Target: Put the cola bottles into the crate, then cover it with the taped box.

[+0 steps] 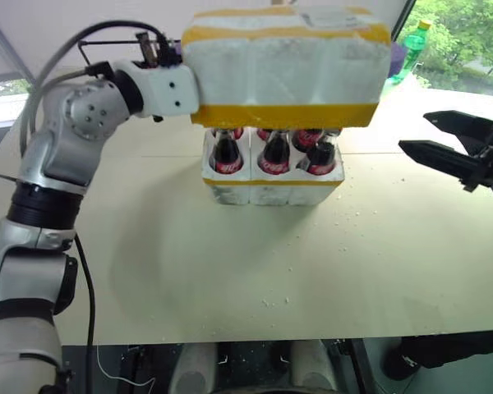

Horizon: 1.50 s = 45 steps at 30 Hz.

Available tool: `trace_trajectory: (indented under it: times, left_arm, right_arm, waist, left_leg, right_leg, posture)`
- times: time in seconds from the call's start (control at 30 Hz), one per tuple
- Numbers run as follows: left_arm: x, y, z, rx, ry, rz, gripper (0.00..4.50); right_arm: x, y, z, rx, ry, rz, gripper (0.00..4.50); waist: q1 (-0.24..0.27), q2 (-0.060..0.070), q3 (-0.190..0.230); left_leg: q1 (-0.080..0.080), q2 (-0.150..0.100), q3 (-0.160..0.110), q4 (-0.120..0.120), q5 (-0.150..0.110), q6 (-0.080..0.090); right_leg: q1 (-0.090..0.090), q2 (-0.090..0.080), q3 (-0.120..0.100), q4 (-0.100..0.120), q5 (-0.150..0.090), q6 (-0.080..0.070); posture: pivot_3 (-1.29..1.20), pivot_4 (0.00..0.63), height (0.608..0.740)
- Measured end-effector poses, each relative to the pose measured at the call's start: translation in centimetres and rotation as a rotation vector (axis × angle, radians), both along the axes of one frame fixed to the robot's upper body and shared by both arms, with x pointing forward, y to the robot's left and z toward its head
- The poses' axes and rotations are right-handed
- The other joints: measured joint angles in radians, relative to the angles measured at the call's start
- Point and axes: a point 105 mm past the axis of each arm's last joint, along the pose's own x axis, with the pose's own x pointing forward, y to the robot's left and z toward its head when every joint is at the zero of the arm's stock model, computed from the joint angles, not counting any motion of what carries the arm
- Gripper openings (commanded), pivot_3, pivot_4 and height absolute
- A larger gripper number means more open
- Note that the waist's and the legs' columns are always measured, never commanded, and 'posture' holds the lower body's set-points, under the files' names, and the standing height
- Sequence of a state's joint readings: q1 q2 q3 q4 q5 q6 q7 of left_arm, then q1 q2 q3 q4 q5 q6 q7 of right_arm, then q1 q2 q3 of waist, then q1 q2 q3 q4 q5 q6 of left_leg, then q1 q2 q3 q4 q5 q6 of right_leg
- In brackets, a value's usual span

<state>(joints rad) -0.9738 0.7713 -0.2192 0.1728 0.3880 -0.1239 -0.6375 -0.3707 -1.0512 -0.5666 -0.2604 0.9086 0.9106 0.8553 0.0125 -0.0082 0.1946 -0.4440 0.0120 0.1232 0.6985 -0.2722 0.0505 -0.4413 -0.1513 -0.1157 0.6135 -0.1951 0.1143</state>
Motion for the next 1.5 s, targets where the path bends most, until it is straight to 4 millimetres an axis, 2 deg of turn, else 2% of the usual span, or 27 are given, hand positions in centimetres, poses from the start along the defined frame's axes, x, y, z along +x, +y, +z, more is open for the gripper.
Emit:
trace_trajectory:
  times: [0.13, 0.4, 0.53, 0.67, 0.8, 0.87, 0.97, 1.03, 1.13, 1.2, 1.27, 1.37, 1.5]
  left_arm:
    - [-0.5, -0.3, -1.3, 0.047, 0.012, 0.006, 0.44]
    - [-1.0, -0.5, -1.8, 0.119, -0.025, 0.029, 4.47]
    - [-1.2, 0.2, -2.4, 0.158, -0.009, 0.052, 4.47]
    - [-1.8, 0.9, -4.0, 0.192, 0.031, 0.058, 4.47]
    - [-3.3, 2.9, -5.8, 0.207, 0.106, 0.075, 4.47]
    - [-4.7, 4.1, -7.4, 0.2, 0.193, 0.069, 4.47]
    - [-5.8, 4.7, -8.7, 0.105, 0.312, 0.041, 4.47]
    - [-6.0, 4.9, -8.1, -0.061, 0.396, 0.028, 4.47]
    - [-6.2, 5.8, -6.9, -0.511, 0.676, -0.041, 4.47]
    - [-7.1, 6.1, -5.7, -0.702, 0.853, -0.148, 4.47]
    - [-8.5, 6.3, -4.3, -0.788, 0.997, -0.257, 4.47]
    - [-10.1, 7.0, -2.5, -0.824, 1.113, -0.357, 4.47]
    - [-10.8, 8.2, -2.4, -0.827, 1.221, -0.37, 4.47]
  right_arm:
    - [0.1, 0.1, -0.2, 0.011, 0.002, -0.003, 4.5]
    - [0.3, 0.1, 0.0, 0.02, -0.008, -0.005, 4.5]
    - [0.5, 0.3, 0.6, 0.032, -0.026, 0.005, 4.5]
    - [0.8, 0.3, 0.3, 0.035, -0.016, 0.012, 4.5]
    - [0.9, 0.2, 0.2, 0.038, -0.013, 0.013, 4.5]
    - [1.0, 0.0, 0.0, 0.039, -0.009, 0.01, 4.5]
    - [1.1, -0.3, -0.3, 0.042, 0.004, 0.0, 4.5]
    - [1.1, -0.3, -0.3, 0.039, 0.003, 0.003, 4.5]
    - [1.2, -0.6, -0.5, 0.046, 0.016, 0.003, 4.5]
    - [1.2, -0.9, -0.7, 0.05, 0.03, 0.009, 4.5]
    - [1.1, -1.0, -1.0, 0.039, 0.051, 0.024, 4.5]
    - [0.6, -0.9, -1.6, 0.015, 0.091, 0.07, 4.5]
    - [-0.1, -0.5, -2.5, 0.001, 0.143, 0.144, 4.5]
  waist:
    - [0.003, 0.0, 0.0]
    - [0.001, 0.0, 0.0]
    - [0.0, 0.0, 0.0]
    - [0.001, 0.0, 0.0]
    - [-0.001, 0.0, 0.0]
    - [-0.002, 0.0, 0.0]
    - [0.005, 0.0, 0.0]
    - [0.008, 0.0, 0.0]
    - [0.002, 0.0, 0.0]
    - [-0.002, 0.0, 0.0]
    - [-0.004, 0.0, 0.0]
    - [-0.006, 0.0, 0.0]
    - [-0.002, 0.001, 0.0]
  left_leg:
    - [0.0, 0.0, -0.002, 0.001, 0.0, 0.0]
    - [0.0, 0.0, -0.003, 0.001, 0.0, 0.0]
    - [0.0, 0.0, -0.003, 0.001, 0.0, 0.0]
    - [0.0, 0.0, -0.003, 0.001, 0.0, 0.0]
    - [0.0, 0.0, -0.003, 0.001, 0.0, 0.0]
    - [0.0, 0.0, -0.003, 0.001, 0.0, 0.0]
    - [0.0, 0.0, -0.004, 0.001, 0.0, 0.0]
    - [0.0, 0.0, -0.005, 0.002, 0.0, 0.0]
    - [0.0, 0.0, -0.007, 0.002, 0.0, 0.0]
    - [0.001, 0.0, -0.007, 0.002, 0.0, -0.001]
    - [0.001, 0.0, -0.006, 0.001, 0.001, -0.001]
    - [0.002, 0.0, -0.006, 0.001, 0.001, -0.001]
    - [0.002, 0.0, -0.006, 0.001, 0.001, -0.001]
  right_leg:
    - [0.0, 0.0, 0.001, 0.0, 0.0, 0.0]
    - [0.001, 0.0, 0.001, 0.0, 0.0, 0.0]
    - [0.001, 0.0, 0.0, 0.0, 0.0, 0.0]
    - [0.001, 0.0, 0.001, 0.0, 0.0, 0.0]
    - [0.0, 0.0, 0.001, 0.0, 0.0, 0.0]
    - [0.0, 0.0, 0.001, 0.0, 0.0, 0.0]
    - [0.001, 0.0, 0.0, 0.0, 0.0, 0.0]
    - [0.002, 0.0, 0.0, 0.0, 0.0, 0.0]
    - [0.003, 0.001, 0.0, 0.0, 0.0, 0.0]
    - [0.002, 0.001, 0.0, 0.001, -0.001, 0.001]
    - [0.002, 0.002, 0.0, 0.001, -0.001, 0.001]
    - [0.003, 0.002, 0.0, 0.0, -0.001, 0.001]
    - [0.004, 0.001, 0.0, 0.0, -0.001, 0.001]
  posture:
    - [0.0, 0.15, 0.74]
    - [0.0, 0.15, 0.74]
    - [0.0, 0.15, 0.74]
    - [0.0, 0.15, 0.74]
    - [0.0, 0.15, 0.74]
    - [0.0, 0.15, 0.74]
    - [0.0, 0.15, 0.74]
    - [0.0, 0.15, 0.74]
    - [0.0, 0.15, 0.74]
    - [0.0, 0.15, 0.74]
    - [0.0, 0.15, 0.74]
    - [0.0, 0.15, 0.74]
    - [0.0, 0.15, 0.74]
